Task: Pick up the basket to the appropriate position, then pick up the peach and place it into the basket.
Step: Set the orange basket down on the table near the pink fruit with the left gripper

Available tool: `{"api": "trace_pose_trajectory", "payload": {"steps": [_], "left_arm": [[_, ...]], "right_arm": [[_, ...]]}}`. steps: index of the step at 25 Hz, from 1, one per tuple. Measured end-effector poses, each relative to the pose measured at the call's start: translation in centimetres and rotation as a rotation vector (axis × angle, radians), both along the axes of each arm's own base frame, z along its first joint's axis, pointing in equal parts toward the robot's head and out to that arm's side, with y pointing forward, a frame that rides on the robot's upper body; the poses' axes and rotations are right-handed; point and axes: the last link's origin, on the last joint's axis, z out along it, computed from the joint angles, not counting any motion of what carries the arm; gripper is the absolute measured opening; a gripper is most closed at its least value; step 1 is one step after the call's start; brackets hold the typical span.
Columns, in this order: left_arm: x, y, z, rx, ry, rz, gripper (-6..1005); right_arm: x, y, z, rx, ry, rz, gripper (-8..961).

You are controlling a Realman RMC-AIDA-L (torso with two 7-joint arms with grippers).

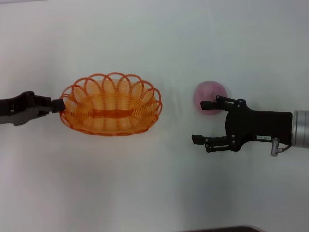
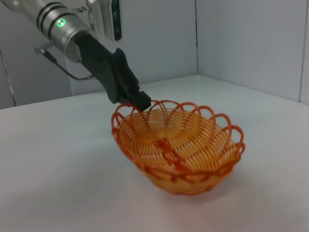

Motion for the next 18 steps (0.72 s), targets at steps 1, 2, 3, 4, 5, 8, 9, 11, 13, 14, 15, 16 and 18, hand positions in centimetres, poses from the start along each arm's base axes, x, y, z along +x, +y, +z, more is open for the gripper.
{"api": "trace_pose_trajectory", "payload": {"steps": [1, 2, 3, 4, 5, 8, 9, 11, 13, 14, 15, 16, 18], "left_arm": [[0.0, -0.1, -0.1, -0.001, 0.000, -0.002, 27], [0.0, -0.2, -0.4, -0.003, 0.002, -0.008, 27], [0.0, -0.2, -0.4, -0.003, 0.003, -0.008, 27], [-0.1, -0.2, -0.5, -0.004, 0.006, -0.010, 27], [-0.1, -0.2, -0.5, -0.003, 0.009, -0.009, 27], [-0.2, -0.3, -0.7, -0.005, 0.021, -0.013, 28], [-0.2, -0.3, -0.8, -0.006, 0.023, -0.015, 28], [-0.1, -0.3, -1.0, -0.010, 0.028, -0.019, 28], [-0.2, -0.3, -1.1, -0.009, 0.029, -0.020, 28], [-0.2, -0.3, -1.2, -0.007, 0.030, -0.020, 27], [-0.2, -0.3, -1.1, -0.006, 0.031, -0.019, 27], [-0.3, -0.4, -1.1, -0.005, 0.031, -0.017, 27], [-0.3, -0.4, -1.1, -0.001, 0.029, -0.014, 27]], "right_arm": [[0.0, 0.0, 0.0, 0.000, 0.000, 0.000, 957], [0.0, 0.0, 0.0, 0.000, 0.000, 0.001, 957], [0.0, 0.0, 0.0, 0.000, 0.000, 0.001, 957], [-0.1, 0.0, 0.0, 0.000, 0.000, 0.002, 957], [-0.1, 0.0, 0.0, 0.000, 0.000, 0.002, 957], [-0.1, 0.1, 0.0, 0.000, 0.000, 0.003, 956], [-0.1, 0.1, 0.0, 0.000, 0.000, 0.004, 956], [-0.1, 0.1, 0.0, 0.001, 0.000, 0.004, 956], [-0.1, 0.1, 0.0, 0.001, -0.001, 0.004, 956], [-0.1, 0.1, 0.0, 0.001, 0.000, 0.003, 957], [-0.1, 0.1, 0.0, 0.001, 0.000, 0.003, 957], [-0.1, 0.1, 0.0, 0.000, 0.000, 0.003, 957], [-0.1, 0.1, 0.0, 0.000, 0.000, 0.003, 957]]}}
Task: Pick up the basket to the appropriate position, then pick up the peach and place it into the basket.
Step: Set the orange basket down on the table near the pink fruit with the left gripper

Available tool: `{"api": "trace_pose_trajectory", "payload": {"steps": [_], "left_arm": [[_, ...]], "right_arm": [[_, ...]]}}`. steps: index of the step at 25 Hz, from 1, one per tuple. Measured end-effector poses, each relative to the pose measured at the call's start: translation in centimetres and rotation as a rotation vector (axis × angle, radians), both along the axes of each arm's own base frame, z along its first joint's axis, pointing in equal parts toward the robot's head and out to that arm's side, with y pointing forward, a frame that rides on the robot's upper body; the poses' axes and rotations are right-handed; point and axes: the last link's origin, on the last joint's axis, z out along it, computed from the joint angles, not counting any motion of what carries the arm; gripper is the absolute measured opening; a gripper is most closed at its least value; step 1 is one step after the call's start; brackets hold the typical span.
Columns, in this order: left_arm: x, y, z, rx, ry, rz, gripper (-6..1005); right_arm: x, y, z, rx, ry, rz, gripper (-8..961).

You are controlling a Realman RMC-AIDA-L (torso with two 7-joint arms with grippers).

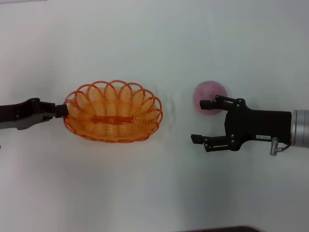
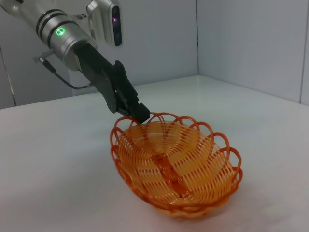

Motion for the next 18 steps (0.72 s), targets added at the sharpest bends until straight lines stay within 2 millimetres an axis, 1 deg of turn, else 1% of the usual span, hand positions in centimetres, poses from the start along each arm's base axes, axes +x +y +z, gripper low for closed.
{"api": "trace_pose_trajectory", "payload": {"steps": [18], "left_arm": [[-0.40, -0.29, -0.38, 0.029, -0.022, 0.027, 32]], "right_arm": [[0.00, 0.00, 0.00, 0.001, -0.001, 0.002, 957]]}}
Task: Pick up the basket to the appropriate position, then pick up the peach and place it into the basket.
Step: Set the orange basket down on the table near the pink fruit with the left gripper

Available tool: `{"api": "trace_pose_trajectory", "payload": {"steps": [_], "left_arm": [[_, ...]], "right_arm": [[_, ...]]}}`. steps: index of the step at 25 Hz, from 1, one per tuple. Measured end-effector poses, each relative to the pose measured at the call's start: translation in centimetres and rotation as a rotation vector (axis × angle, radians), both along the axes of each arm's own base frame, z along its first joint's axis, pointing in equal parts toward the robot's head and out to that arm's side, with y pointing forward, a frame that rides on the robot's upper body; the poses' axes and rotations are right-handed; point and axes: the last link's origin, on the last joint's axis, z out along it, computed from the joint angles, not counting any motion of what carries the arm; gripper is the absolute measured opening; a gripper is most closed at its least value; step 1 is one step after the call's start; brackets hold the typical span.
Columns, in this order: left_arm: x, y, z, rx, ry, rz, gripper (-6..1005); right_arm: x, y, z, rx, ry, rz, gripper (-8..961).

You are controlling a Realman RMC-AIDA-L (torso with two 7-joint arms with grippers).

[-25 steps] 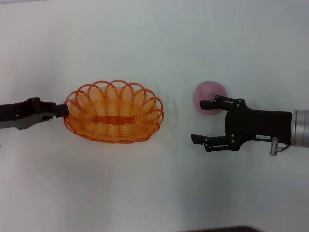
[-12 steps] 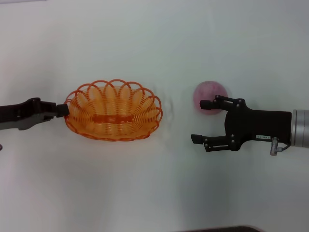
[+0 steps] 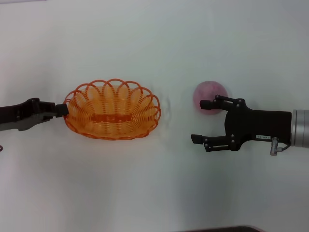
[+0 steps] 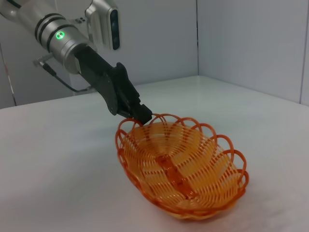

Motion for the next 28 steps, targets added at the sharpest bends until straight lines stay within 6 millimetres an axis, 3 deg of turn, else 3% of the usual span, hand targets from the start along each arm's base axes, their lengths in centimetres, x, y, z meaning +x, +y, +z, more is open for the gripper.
{"api": "trace_pose_trajectory", "payload": {"steps": [5, 11, 16, 28], "left_arm": [[0.0, -0.2, -0.2, -0.011, -0.013, 0.010, 37], [-0.1, -0.2, -0.2, -0.009, -0.021, 0.021, 177], [-0.3, -0.2, 0.1, 0.015, -0.020, 0.025, 401], [-1.1, 0.4, 1.2, 0.053, 0.072, 0.014, 692]], "right_arm": [[0.0, 0.0, 0.0, 0.000, 0.000, 0.001, 957], [0.0, 0.0, 0.0, 0.001, -0.001, 0.001, 956], [0.0, 0.0, 0.0, 0.000, -0.001, 0.001, 956], [-0.1, 0.0, -0.1, -0.001, 0.002, 0.002, 956]]}}
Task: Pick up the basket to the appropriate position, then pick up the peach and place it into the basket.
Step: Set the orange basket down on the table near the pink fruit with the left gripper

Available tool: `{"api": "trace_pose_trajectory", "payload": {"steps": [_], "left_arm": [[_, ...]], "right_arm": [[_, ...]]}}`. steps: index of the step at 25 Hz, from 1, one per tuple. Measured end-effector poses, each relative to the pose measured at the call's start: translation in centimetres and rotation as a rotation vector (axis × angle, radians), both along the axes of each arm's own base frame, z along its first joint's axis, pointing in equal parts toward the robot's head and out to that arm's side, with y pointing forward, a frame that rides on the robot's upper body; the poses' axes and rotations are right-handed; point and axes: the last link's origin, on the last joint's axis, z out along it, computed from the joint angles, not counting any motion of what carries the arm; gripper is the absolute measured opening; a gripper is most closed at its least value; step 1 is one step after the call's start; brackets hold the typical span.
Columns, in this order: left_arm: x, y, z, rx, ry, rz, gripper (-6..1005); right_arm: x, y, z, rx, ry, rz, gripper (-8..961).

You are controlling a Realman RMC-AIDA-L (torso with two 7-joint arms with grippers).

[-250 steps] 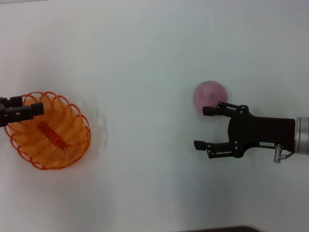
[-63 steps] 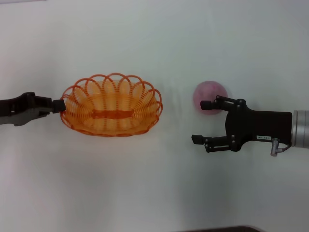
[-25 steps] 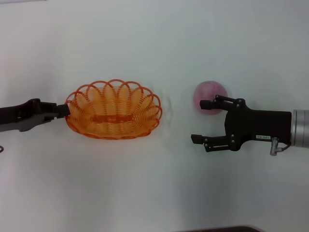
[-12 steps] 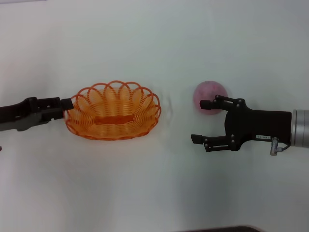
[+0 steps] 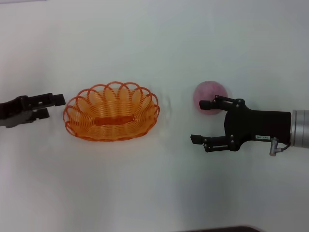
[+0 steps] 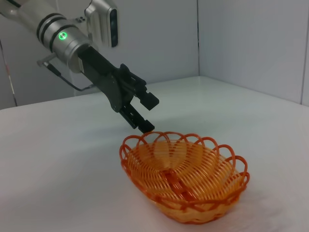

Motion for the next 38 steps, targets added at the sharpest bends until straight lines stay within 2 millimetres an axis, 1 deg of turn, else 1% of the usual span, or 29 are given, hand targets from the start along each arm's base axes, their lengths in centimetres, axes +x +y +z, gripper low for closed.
{"api": "trace_pose_trajectory", "payload": {"steps": [4, 7, 16, 21, 24, 31, 38], "left_arm": [[0.0, 0.1, 0.5, 0.015, 0.048, -0.059, 851], [0.5, 0.1, 0.7, 0.036, 0.070, -0.164, 893], [1.4, -0.5, 0.3, 0.078, 0.132, -0.493, 891], [1.2, -1.7, -0.1, 0.130, 0.200, -0.711, 890], [0.9, -2.3, -0.3, 0.180, 0.239, -0.796, 889], [0.6, -2.8, -0.6, 0.177, 0.253, -0.814, 888], [-0.7, -4.5, -0.3, 0.135, 0.272, -0.803, 888]], "right_arm": [[0.0, 0.0, 0.0, 0.002, 0.002, 0.000, 956], [-0.1, 0.1, 0.1, 0.008, 0.007, -0.001, 956], [-0.1, 0.1, 0.2, 0.009, 0.008, 0.000, 957], [-0.1, 0.2, 0.1, 0.008, 0.007, 0.002, 957], [-0.2, 0.2, 0.1, 0.007, 0.007, 0.003, 957], [-0.4, 0.3, 0.1, 0.003, 0.009, 0.007, 957], [-0.4, 0.4, 0.1, 0.003, 0.010, 0.007, 957]]}}
